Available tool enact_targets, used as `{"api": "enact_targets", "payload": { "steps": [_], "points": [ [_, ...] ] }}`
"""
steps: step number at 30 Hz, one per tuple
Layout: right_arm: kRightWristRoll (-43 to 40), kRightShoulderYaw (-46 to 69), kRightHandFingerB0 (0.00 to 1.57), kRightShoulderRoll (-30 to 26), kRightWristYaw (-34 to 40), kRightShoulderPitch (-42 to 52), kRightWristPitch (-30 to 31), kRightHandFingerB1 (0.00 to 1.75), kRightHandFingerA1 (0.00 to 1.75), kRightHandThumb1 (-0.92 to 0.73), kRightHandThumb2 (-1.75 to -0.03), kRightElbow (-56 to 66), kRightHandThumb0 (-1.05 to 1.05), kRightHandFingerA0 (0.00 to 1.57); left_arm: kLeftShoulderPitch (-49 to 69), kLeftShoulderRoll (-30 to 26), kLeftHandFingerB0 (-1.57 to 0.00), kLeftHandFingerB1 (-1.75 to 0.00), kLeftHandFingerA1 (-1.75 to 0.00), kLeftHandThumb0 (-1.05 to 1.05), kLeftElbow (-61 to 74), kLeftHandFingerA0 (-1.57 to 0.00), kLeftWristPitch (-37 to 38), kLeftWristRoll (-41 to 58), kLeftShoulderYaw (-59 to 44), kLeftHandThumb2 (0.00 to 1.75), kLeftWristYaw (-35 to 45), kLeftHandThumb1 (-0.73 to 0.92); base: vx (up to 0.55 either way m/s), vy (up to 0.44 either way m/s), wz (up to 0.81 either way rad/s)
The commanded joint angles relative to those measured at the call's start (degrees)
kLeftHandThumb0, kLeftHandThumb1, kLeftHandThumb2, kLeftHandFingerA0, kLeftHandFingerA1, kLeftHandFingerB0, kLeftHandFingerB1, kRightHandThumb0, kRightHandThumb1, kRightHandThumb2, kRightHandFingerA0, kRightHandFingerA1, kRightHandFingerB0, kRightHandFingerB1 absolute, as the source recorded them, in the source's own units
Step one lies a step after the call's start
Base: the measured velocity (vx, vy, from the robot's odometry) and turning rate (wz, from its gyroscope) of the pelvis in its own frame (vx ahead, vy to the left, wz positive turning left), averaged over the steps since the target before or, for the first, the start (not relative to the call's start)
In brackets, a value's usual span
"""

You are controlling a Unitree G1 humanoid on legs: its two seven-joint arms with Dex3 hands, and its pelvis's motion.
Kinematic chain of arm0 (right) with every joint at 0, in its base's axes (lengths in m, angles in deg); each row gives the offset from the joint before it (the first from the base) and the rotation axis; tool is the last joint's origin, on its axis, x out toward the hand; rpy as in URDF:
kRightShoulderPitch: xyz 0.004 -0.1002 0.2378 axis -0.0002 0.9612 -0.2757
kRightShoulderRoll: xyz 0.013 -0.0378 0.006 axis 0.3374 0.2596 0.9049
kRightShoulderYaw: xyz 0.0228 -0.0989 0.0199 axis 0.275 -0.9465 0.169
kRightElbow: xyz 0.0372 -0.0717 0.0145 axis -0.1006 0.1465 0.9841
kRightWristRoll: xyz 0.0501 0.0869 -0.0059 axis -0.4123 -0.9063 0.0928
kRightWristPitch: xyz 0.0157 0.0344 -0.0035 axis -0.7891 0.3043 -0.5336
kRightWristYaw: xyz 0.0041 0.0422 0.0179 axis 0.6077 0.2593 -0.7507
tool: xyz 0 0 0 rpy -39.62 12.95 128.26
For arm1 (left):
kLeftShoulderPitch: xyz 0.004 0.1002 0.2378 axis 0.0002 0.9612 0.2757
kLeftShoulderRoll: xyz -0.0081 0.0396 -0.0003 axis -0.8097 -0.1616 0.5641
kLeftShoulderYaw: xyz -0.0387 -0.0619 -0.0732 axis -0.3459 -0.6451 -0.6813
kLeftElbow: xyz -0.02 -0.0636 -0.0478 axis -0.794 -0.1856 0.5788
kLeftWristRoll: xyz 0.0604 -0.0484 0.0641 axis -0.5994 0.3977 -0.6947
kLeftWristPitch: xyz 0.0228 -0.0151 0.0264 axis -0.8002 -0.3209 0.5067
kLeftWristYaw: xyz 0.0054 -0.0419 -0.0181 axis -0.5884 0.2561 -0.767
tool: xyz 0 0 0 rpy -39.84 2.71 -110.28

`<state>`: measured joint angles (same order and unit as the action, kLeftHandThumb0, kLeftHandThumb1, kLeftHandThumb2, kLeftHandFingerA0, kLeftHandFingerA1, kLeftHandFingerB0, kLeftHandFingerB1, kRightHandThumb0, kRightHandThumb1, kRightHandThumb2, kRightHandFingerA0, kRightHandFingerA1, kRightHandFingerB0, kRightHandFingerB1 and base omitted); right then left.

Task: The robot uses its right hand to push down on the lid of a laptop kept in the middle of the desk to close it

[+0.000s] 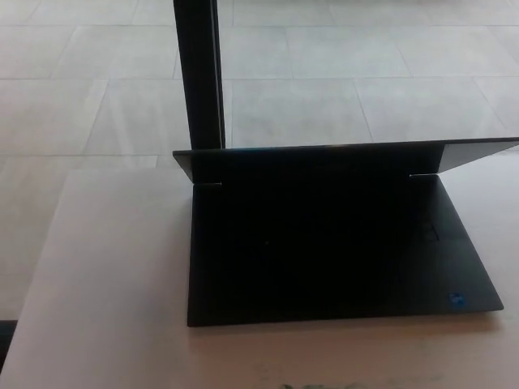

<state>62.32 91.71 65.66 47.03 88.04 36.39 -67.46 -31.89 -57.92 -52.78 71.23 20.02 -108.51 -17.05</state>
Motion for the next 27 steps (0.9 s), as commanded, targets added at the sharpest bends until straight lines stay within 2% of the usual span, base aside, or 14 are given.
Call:
{"api": "enact_targets", "payload": {
  "steps": [1, 2, 3, 4, 6, 7, 8, 9, 18, 20, 21, 23, 26, 27],
  "points": [
    [-11.6, 10.0, 0.0, -3.4, -6.1, 3.5, 6.8, 0.15, 0.16, -0.92, -0.77, 5.0, -0.34, 0.0, 1.3, -3.9, -0.06, -0.42, -0.45, -0.58, 2.8, -0.05, -14.6, 15.1, -11.1, 0.72, 7.3, 0.45, 0.0, 0.0, 0.0],
    [-13.5, 12.7, 0.0, -2.7, -4.1, 2.7, 8.3, 0.16, 0.18, -0.92, -0.74, 5.4, -0.34, 0.0, 1.3, -3.7, -0.05, -0.32, -0.41, -0.53, 2.8, -0.05, -14.6, 15.7, -12.1, 0.58, 7.6, 0.53, 0.0, 0.0, 0.0],
    [-13.8, 13.7, 0.0, -3.2, -4.1, 2.2, 8.6, 0.13, 0.16, -0.92, -0.78, 5.5, -0.33, 0.0, 1.3, -3.6, -0.04, -0.42, -0.47, -0.59, 3.1, -0.05, -14.4, 15.6, -12.2, 0.73, 7.8, 0.44, 0.0, 0.0, 0.0],
    [-13.8, 15.0, 0.0, -3.7, -3.2, 1.4, 9.5, 0.15, 0.19, -0.92, -0.76, 6.5, -0.34, 0.0, 1.0, -3.8, 0.0, -0.5, -0.56, -0.37, 3.3, -0.06, -14.3, 15.3, -12.3, 0.95, 8.2, 0.41, 0.0, 0.0, 0.0],
    [-13.1, 16.7, 0.01, -4.6, -0.5, -0.6, 12.2, 0.18, 0.22, -0.92, -0.89, 9.1, -0.36, 0.01, 0.6, -4.0, 0.0, -0.49, -0.56, -0.36, 4.2, -0.07, -15.3, 15.1, -12.3, 0.95, 8.3, 0.41, 0.0, 0.0, 0.0],
    [-13.1, 17.4, 0.01, -5.1, 0.5, -2.2, 13.1, 0.18, 0.21, -0.92, -0.89, 9.1, -0.37, 0.01, -0.1, -3.8, -0.12, -0.38, -0.46, -0.54, 4.6, -0.05, -16.3, 15.5, -12.7, 0.56, 7.5, 0.54, 0.0, 0.0, 0.0],
    [-13.2, 18.1, 0.0, -5.3, 1.1, -2.7, 14.8, 0.18, 0.2, -0.92, -0.78, 9.8, -0.34, 0.0, 0.1, -3.8, -0.06, -0.45, -0.48, -0.57, 4.7, -0.01, -16.6, 15.5, -13.0, 0.75, 7.6, 0.47, 0.0, 0.0, 0.0],
    [-14.0, 19.0, 0.0, -5.4, 1.5, -3.8, 16.6, 0.16, 0.19, -0.92, -0.78, 9.8, -0.32, 0.0, 0.0, -4.0, 0.0, -0.5, -0.56, -0.37, 4.3, -0.07, -16.4, 15.4, -13.2, 0.98, 7.8, 0.45, 0.0, 0.0, 0.0],
    [-14.3, 20.9, 0.03, -2.3, -1.5, 0.4, 13.9, 0.15, 0.18, -0.91, -0.85, -0.7, -0.42, 0.02, 2.7, -6.5, -0.01, -0.5, -0.56, -0.37, -2.3, -0.07, -16.7, 15.4, -19.1, 0.96, 5.8, 0.42, 0.0, 0.0, 0.0],
    [-15.2, 21.3, 0.0, -4.1, -1.5, -2.2, 13.7, 0.16, 0.19, -0.86, -0.91, 2.3, -0.44, 0.0, 2.0, -6.4, -0.02, -0.5, -0.57, -0.37, -1.2, -0.09, -16.8, 16.0, -20.4, 0.99, 5.1, 0.45, 0.0, 0.0, 0.0],
    [-15.0, 21.0, 0.0, -6.0, -1.7, -3.9, 13.3, 0.16, 0.18, -0.92, -0.77, 4.5, -0.35, 0.0, 1.2, -6.2, -0.01, -0.5, -0.57, -0.37, -0.7, -0.08, -18.1, 17.7, -22.0, 0.95, 4.6, 0.41, 0.0, 0.0, 0.0],
    [-15.8, 21.4, 0.0, -7.7, -0.5, -6.5, 15.4, 0.18, 0.2, -0.92, -0.77, 7.8, -0.3, 0.0, 1.1, -6.1, -0.01, -0.5, -0.57, -0.38, 0.7, -0.08, -18.8, 17.9, -22.3, 0.97, 4.5, 0.42, 0.0, 0.0, 0.0],
    [-14.0, 19.7, 0.05, -14.4, 3.1, -17.2, 17.5, 0.31, 0.37, -0.87, -0.93, 12.2, -0.4, 0.0, 1.7, -6.6, -0.01, -0.51, -0.57, -0.38, 4.0, -0.08, -20.1, 18.9, -22.4, 1.01, 6.2, 0.47, -0.01, 0.005, -0.02],
    [-13.9, 18.9, 0.04, -15.9, 3.9, -20.9, 18.4, 0.29, 0.37, -0.92, -0.8, 12.6, -0.36, 0.04, 2.2, -6.6, -0.01, -0.5, -0.57, -0.38, 5.5, -0.08, -21.6, 19.7, -22.6, 1.01, 6.3, 0.47, 0.0, 0.0, 0.0]
  ]
}}
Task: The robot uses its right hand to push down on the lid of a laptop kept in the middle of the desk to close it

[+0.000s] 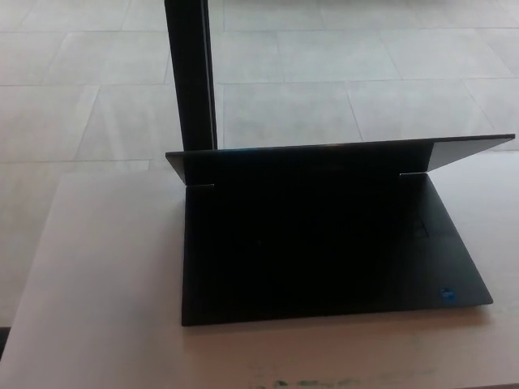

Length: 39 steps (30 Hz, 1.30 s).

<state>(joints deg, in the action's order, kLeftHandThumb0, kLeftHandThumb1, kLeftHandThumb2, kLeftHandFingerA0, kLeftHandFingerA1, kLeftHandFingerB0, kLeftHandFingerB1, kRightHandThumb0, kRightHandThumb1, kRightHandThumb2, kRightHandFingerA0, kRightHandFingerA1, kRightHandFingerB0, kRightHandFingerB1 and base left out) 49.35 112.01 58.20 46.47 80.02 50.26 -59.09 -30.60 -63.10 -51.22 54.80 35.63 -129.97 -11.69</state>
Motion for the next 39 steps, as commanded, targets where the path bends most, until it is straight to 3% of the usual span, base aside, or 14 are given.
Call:
{"api": "enact_targets", "payload": {
  "steps": [1, 7, 8, 11, 12, 13, 14, 23, 24, 26, 27, 30, 31, 39],
  "points": [
    [-0.7, -1.3, 0.04, -8.4, 4.3, -12.8, 4.7, 0.29, 0.37, -0.92, -0.8, 4.2, -0.36, 0.04, 1.3, -1.4, -0.01, -0.5, -0.57, -0.38, 4.2, -0.08, -5.2, 4.1, -1.1, 1.01, 0.9, 0.47, 0.0, 0.0, 0.0],
    [1.6, -10.2, 0.05, -13.5, 3.1, -30.2, 3.4, 0.37, 0.49, -0.92, -0.76, 2.4, -0.61, 0.05, 2.5, -1.0, -0.02, -0.5, -0.57, -0.37, 4.2, -0.08, -5.0, 4.6, -0.8, 1.06, 2.1, 0.55, 0.0, -0.002, 0.03],
    [1.7, -10.2, 0.0, -13.5, 3.1, -30.3, 3.5, 0.48, 0.52, -0.56, -1.13, 2.3, -0.35, 0.04, 2.5, -1.0, -0.03, -0.51, -0.58, -0.36, 4.2, -0.1, -5.0, 4.6, -0.8, 1.07, 2.1, 0.57, 0.0, 0.0, 0.0],
    [2.7, -19.7, 0.11, -15.7, -5.4, -40.8, 0.5, 0.32, 0.42, -0.73, -1.14, -1.6, -0.83, 0.0, 3.4, -0.2, -0.02, -0.5, -0.57, -0.37, 4.1, -0.08, -4.3, 3.5, 0.4, 1.04, 1.8, 0.53, 0.0, 0.0, 0.0],
    [3.5, -21.4, 0.15, -15.8, -6.5, -42.0, -0.6, 0.28, 0.43, -0.89, -0.7, -2.0, -0.84, 0.09, 3.5, 0.0, -0.02, -0.5, -0.56, -0.37, 4.1, -0.08, -4.2, 3.2, 0.7, 1.03, 1.6, 0.51, 0.0, 0.0, 0.0],
    [4.8, -23.9, 0.0, -15.9, -7.8, -43.5, -2.5, 0.49, 0.53, -0.47, -1.1, -2.4, -0.37, 0.03, 3.6, 0.4, -0.02, -0.5, -0.56, -0.37, 4.3, -0.07, -3.9, 2.9, 1.1, 1.03, 1.4, 0.52, 0.0, 0.0, 0.0],
    [5.9, -26.3, 0.17, -15.9, -9.2, -45.2, -4.2, 0.26, 0.4, -0.92, -0.71, -2.9, -0.86, 0.17, 3.7, 0.7, -0.02, -0.5, -0.57, -0.37, 4.5, -0.08, -3.9, 3.0, 1.4, 1.03, 1.3, 0.52, 0.0, 0.0, 0.0],
    [14.2, -44.0, 0.16, -11.9, -12.1, -58.3, -9.0, 0.32, 0.41, -0.92, -0.78, -5.3, -1.01, 0.15, 4.6, 1.6, -0.01, -0.5, -0.57, -0.37, 6.0, -0.08, -4.0, 3.8, 1.9, 1.04, 1.1, 0.53, 0.0, 0.0, 0.0],
    [16.4, -47.8, 0.11, -11.3, -12.5, -60.6, -8.3, 0.43, 0.48, -0.77, -1.22, -5.9, -0.97, 0.12, 4.7, 1.4, -0.01, -0.5, -0.57, -0.37, 5.6, -0.07, -3.8, 3.9, 1.9, 1.05, 1.3, 0.54, 0.0, 0.0, 0.0],
    [16.8, -49.6, 0.11, -11.0, -12.3, -61.4, -7.9, 0.43, 0.48, -0.77, -1.22, -5.9, -0.96, 0.11, 5.0, 1.3, -0.01, -0.5, -0.57, -0.37, 5.8, -0.07, -3.8, 3.9, 1.8, 1.05, 1.2, 0.53, 0.0, 0.0, 0.0],
    [17.1, -50.8, 0.19, -10.2, -12.2, -62.0, -8.4, 0.32, 0.42, -0.92, -0.79, -6.7, -1.05, 0.19, 5.4, 1.1, -0.01, -0.5, -0.57, -0.37, 5.5, -0.07, -3.7, 4.0, 1.6, 1.05, 1.6, 0.53, 0.0, 0.0, 0.0],
    [20.2, -55.6, 0.17, -9.4, -12.6, -63.9, -12.3, 0.33, 0.45, -0.92, -0.83, -9.5, -1.05, 0.17, 5.6, 1.2, -0.01, -0.5, -0.57, -0.37, 5.8, -0.07, -3.7, 4.3, 1.7, 1.05, 1.8, 0.54, 0.0, 0.0, 0.0],
    [22.5, -58.8, 0.11, -9.2, -13.7, -63.7, -15.7, 0.44, 0.5, -0.79, -1.24, -10.3, -0.95, 0.07, 5.5, 1.2, -0.02, -0.5, -0.57, -0.37, 5.2, -0.08, -3.1, 4.1, 1.9, 1.04, 1.9, 0.53, 0.0, 0.0, 0.0],
    [31.6, -72.6, 0.0, -8.9, -16.0, -63.8, -19.5, 0.5, 0.53, -0.41, -1.08, -11.9, -0.38, 0.01, 4.8, 0.8, -0.03, -0.5, -0.57, -0.35, 5.3, -0.09, -3.3, 4.0, 2.7, 1.06, 1.9, 0.56, 0.0, 0.0, 0.0]
  ]
}}
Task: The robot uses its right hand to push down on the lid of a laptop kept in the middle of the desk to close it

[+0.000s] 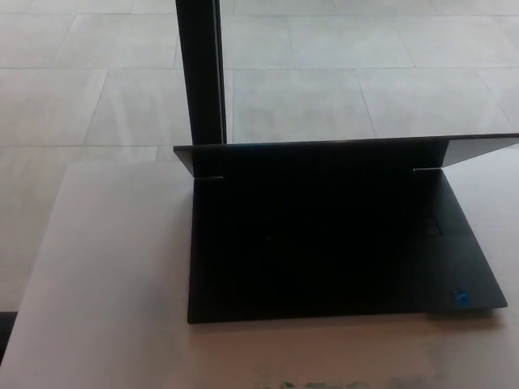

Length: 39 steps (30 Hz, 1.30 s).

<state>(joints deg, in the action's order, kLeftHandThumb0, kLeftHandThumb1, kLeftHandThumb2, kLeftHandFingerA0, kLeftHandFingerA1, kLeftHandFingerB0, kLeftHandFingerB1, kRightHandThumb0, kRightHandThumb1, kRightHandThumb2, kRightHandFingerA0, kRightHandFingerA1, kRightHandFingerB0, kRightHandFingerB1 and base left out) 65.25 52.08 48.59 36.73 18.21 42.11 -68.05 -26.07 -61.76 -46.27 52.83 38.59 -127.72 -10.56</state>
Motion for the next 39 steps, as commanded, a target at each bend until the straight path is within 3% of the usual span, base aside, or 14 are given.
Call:
{"api": "enact_targets", "payload": {
  "steps": [1, 3, 12, 17, 18, 21, 22, 28, 29, 31, 32, 33, 37, 39],
  "points": [
    [18.2, -15.3, 0.12, 1.6, -5.0, -2.3, -12.7, 0.39, 0.49, -0.91, -0.81, -4.9, -1.05, 0.03, 0.2, -0.6, -0.02, -0.5, -0.57, -0.36, -0.1, -0.09, -1.1, 1.3, 0.5, 1.06, 1.4, 0.56, 0.0, 0.0, 0.0],
    [20.7, -18.3, 0.04, 2.6, -3.7, -3.2, -13.6, 0.41, 0.49, -0.78, -1.21, -7.5, -0.97, 0.02, 0.1, -0.4, -0.03, -0.5, -0.58, -0.35, -0.4, -0.09, -0.8, 1.4, 0.3, 1.05, 1.3, 0.55, 0.0, 0.0, 0.0],
    [27.5, -26.2, 0.1, 5.0, -0.9, -7.5, -12.2, 0.34, 0.31, -0.82, -1.3, -11.7, -1.05, 0.0, -0.5, -0.4, -0.02, -0.5, -0.57, -0.36, -0.1, -0.08, -0.3, 1.3, 0.6, 1.05, 1.2, 0.55, 0.0, 0.0, 0.0],
    [29.6, -29.2, 0.11, 4.7, -0.5, -5.0, -12.6, 0.35, 0.36, -0.81, -1.28, -10.0, -1.02, 0.02, -0.5, -0.2, -0.02, -0.5, -0.57, -0.36, 0.1, -0.08, -0.5, 1.7, 0.6, 1.07, 1.5, 0.57, 0.0, 0.0, 0.0],
    [30.6, -30.3, 0.1, 4.7, 0.6, -3.8, -13.3, 0.37, 0.44, -0.92, -0.86, -10.3, -1.05, 0.0, -0.4, -0.3, -0.03, -0.5, -0.57, -0.35, 0.2, -0.09, -0.6, 1.6, 0.6, 1.07, 1.3, 0.57, 0.0, 0.0, 0.0],
    [31.1, -31.3, 0.08, 4.6, 1.6, -1.1, -13.6, 0.37, 0.44, -0.78, -1.27, -9.7, -0.97, 0.03, -0.3, -0.3, -0.02, -0.5, -0.57, -0.36, 0.4, -0.08, -0.7, 1.8, 0.4, 1.07, 1.1, 0.57, 0.0, 0.0, 0.0],
    [31.3, -31.5, 0.09, 4.6, 1.9, -0.5, -13.5, 0.38, 0.48, -0.92, -0.88, -9.5, -1.05, 0.01, -0.3, -0.4, -0.02, -0.5, -0.57, -0.36, 0.3, -0.08, -0.5, 1.7, 0.5, 1.07, 1.3, 0.58, 0.0, 0.0, 0.0],
    [32.7, -31.5, 0.09, 2.4, 3.5, 5.9, -13.2, 0.39, 0.5, -0.92, -0.88, -5.3, -1.05, 0.02, -1.6, -0.5, -0.03, -0.5, -0.57, -0.35, -0.3, -0.08, -0.8, 2.4, 0.1, 1.07, 1.1, 0.58, 0.0, 0.0, 0.0],
    [32.4, -30.9, 0.04, 1.5, 2.8, 7.7, -13.1, 0.35, 0.52, -0.85, -1.35, -3.3, -1.05, 0.0, -1.8, -0.6, -0.16, -0.47, -0.52, -0.55, -0.2, -0.06, -1.2, 2.4, -0.1, 0.76, 0.7, 0.58, 0.0, 0.0, 0.0],
    [32.0, -29.6, 0.01, -1.0, 1.7, 11.9, -12.8, 0.39, 0.55, -0.84, -1.35, 1.6, -1.05, 0.02, -2.2, -0.9, -0.03, -0.5, -0.57, -0.35, 0.1, -0.09, -1.8, 2.5, -0.2, 1.06, 0.0, 0.57, 0.0, 0.0, 0.0],
    [32.2, -29.0, 0.0, -2.6, 1.7, 14.9, -12.3, 0.51, 0.54, -0.33, -1.08, 4.5, -0.37, 0.02, -2.3, -1.2, -0.02, -0.5, -0.57, -0.35, 0.1, -0.08, -2.2, 2.7, -0.5, 1.08, -0.1, 0.58, 0.0, 0.0, 0.0],
    [32.7, -28.5, 0.02, -3.6, 1.7, 16.6, -11.9, 0.44, 0.61, -0.83, -1.32, 6.0, -1.03, 0.09, -2.3, -1.2, -0.03, -0.5, -0.57, -0.35, 0.3, -0.09, -2.1, 2.7, -0.4, 1.09, 0.0, 0.59, 0.0, 0.0, 0.0],
    [33.2, -26.4, 0.08, -5.4, 1.6, 20.8, -10.7, 0.41, 0.62, -0.92, -0.96, 8.5, -1.05, 0.12, -2.5, -1.3, -0.02, -0.5, -0.57, -0.35, -0.3, -0.09, -1.5, 2.8, -0.4, 1.09, 0.9, 0.61, 0.0, 0.0, 0.0],
    [32.0, -23.6, 0.06, -6.2, 2.3, 26.2, -8.5, 0.46, 0.6, -0.82, -1.3, 10.0, -1.0, 0.13, -2.7, -1.4, -0.02, -0.5, -0.57, -0.35, -0.4, -0.08, -2.0, 3.3, -0.7, 1.09, 0.9, 0.61, 0.0, 0.0, 0.03]
  ]
}}
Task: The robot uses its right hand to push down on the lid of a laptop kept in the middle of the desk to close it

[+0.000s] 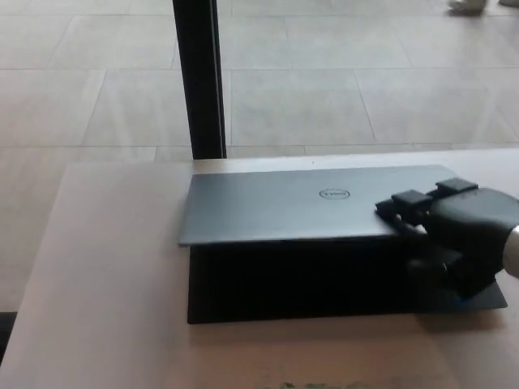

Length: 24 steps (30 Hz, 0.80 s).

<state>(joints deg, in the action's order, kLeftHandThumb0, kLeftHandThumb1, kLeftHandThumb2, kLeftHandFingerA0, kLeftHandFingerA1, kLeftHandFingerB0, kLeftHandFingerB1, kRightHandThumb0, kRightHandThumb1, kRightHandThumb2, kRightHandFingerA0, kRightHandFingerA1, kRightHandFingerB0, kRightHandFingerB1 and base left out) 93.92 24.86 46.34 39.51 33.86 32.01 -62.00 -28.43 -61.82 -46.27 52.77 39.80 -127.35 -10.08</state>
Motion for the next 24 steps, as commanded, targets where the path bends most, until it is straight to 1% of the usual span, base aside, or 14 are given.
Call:
{"api": "enact_targets", "payload": {
  "steps": [1, 4, 8, 9, 10, 14, 15, 18, 19, 20, 21, 22, 23, 24],
  "points": [
    [3.0, 4.6, 0.16, -3.7, 0.1, 12.0, 1.7, 0.4, 0.61, -0.92, -0.93, 3.8, -1.05, 0.14, -0.4, -1.4, -0.02, -0.5, -0.57, -0.35, -0.6, -0.08, -1.7, 1.9, -1.0, 1.09, 0.5, 0.61, 0.0, 0.0, 0.0],
    [3.5, 7.0, 0.16, -2.6, 1.6, 14.8, 1.6, 0.41, 0.61, -0.92, -0.95, 2.3, -1.05, 0.14, -0.8, -1.5, -0.02, -0.5, -0.57, -0.36, -1.0, -0.08, -1.1, 1.8, -0.9, 1.09, 0.5, 0.59, 0.0, 0.0, 0.0],
    [5.5, 9.0, 0.18, 1.2, 7.9, 18.6, 1.7, 0.41, 0.61, -0.92, -0.96, -4.4, -1.05, 0.2, -1.4, -2.0, -0.02, -0.5, -0.57, -0.37, -2.0, -0.08, -0.6, 1.7, -0.5, 1.07, 1.0, 0.56, 0.0, 0.0, 0.0],
    [5.8, 9.4, 0.12, 2.9, 10.6, 19.3, 1.4, 0.45, 0.62, -0.83, -1.29, -8.3, -0.94, 0.21, -1.9, -2.3, -0.02, -0.5, -0.57, -0.37, -2.7, -0.08, -0.5, 1.6, -0.4, 1.06, 1.0, 0.55, 0.0, 0.0, 0.0],
    [6.0, 9.6, 0.19, 4.1, 12.0, 19.6, 1.3, 0.41, 0.6, -0.92, -0.94, -10.8, -1.05, 0.2, -2.4, -2.7, -0.01, -0.5, -0.57, -0.38, -3.0, -0.08, -0.6, 1.4, -0.1, 1.06, 1.1, 0.53, 0.0, 0.0, 0.0],
    [6.9, 9.4, 0.19, 7.8, 15.0, 18.8, 1.2, 0.39, 0.59, -0.92, -0.9, -19.7, -1.05, 0.21, -3.1, -2.8, -0.01, -0.49, -0.57, -0.38, -3.7, -0.07, -0.3, 1.0, 0.5, 1.05, 1.2, 0.52, 0.0, 0.0, 0.0],
    [7.7, 8.9, 0.2, 8.4, 15.6, 18.3, 1.4, 0.39, 0.69, -0.92, -0.91, -21.1, -1.04, 0.22, -3.2, -2.7, -0.01, -0.5, -0.57, -0.38, -3.6, -0.07, -0.4, 1.1, 0.5, 1.04, 1.1, 0.52, 0.0, 0.0, 0.0],
    [8.6, 7.9, 0.2, 11.0, 17.2, 16.2, 2.0, 0.39, 0.68, -0.92, -0.89, -26.7, -1.04, 0.23, -2.9, -2.4, -0.02, -0.5, -0.57, -0.39, -3.0, -0.07, -0.7, 1.4, 0.3, 1.03, 0.9, 0.49, 0.0, 0.0, 0.0],
    [8.2, 8.1, 0.2, 11.7, 17.6, 15.6, 2.1, 0.38, 0.86, -0.92, -0.88, -28.0, -1.05, 0.23, -3.0, -2.5, -0.1, -0.47, -0.47, -0.63, -2.7, -0.02, -1.0, 1.3, 0.4, 0.82, 0.8, 0.51, 0.0, 0.0, 0.0],
    [7.8, 8.4, 0.2, 12.2, 17.4, 15.1, 2.2, 0.38, 0.79, -0.92, -0.88, -28.6, -1.05, 0.23, -2.9, -2.4, -0.11, -0.47, -0.48, -0.63, -2.6, -0.02, -0.9, 1.3, 0.5, 0.82, 0.8, 0.51, 0.0, 0.0, 0.0],
    [7.7, 8.4, 0.2, 12.5, 17.6, 14.9, 2.1, 0.38, 0.79, -0.92, -0.88, -29.2, -1.05, 0.23, -2.9, -2.5, -0.11, -0.47, -0.48, -0.63, -2.5, -0.02, -0.9, 1.3, 0.5, 0.82, 0.8, 0.51, 0.0, 0.0, 0.0],
    [7.8, 8.4, 0.19, 12.7, 17.4, 14.7, 2.3, 0.37, 0.85, -0.92, -0.89, -29.3, -1.05, 0.21, -2.9, -2.6, -0.14, -0.4, -0.43, -0.59, -2.7, -0.04, -0.7, 1.2, 0.6, 0.59, 1.1, 0.63, 0.0, 0.0, 0.0],
    [8.1, 8.3, 0.18, 13.1, 17.4, 14.1, 2.5, 0.38, 0.7, -0.92, -0.88, -29.7, -1.04, 0.2, -2.8, -2.7, -0.12, -0.47, -0.47, -0.65, -3.0, -0.03, -0.3, 1.1, 0.6, 0.79, 1.6, 0.51, 0.0, 0.0, 0.0],
    [8.4, 8.1, 0.18, 13.2, 17.7, 13.7, 2.2, 0.38, 0.7, -0.92, -0.88, -30.0, -1.04, 0.2, -2.8, -2.6, -0.12, -0.47, -0.47, -0.65, -3.1, -0.03, -0.3, 1.1, 0.6, 0.79, 1.5, 0.51, 0.0, 0.0, 0.0]
  ]
}}
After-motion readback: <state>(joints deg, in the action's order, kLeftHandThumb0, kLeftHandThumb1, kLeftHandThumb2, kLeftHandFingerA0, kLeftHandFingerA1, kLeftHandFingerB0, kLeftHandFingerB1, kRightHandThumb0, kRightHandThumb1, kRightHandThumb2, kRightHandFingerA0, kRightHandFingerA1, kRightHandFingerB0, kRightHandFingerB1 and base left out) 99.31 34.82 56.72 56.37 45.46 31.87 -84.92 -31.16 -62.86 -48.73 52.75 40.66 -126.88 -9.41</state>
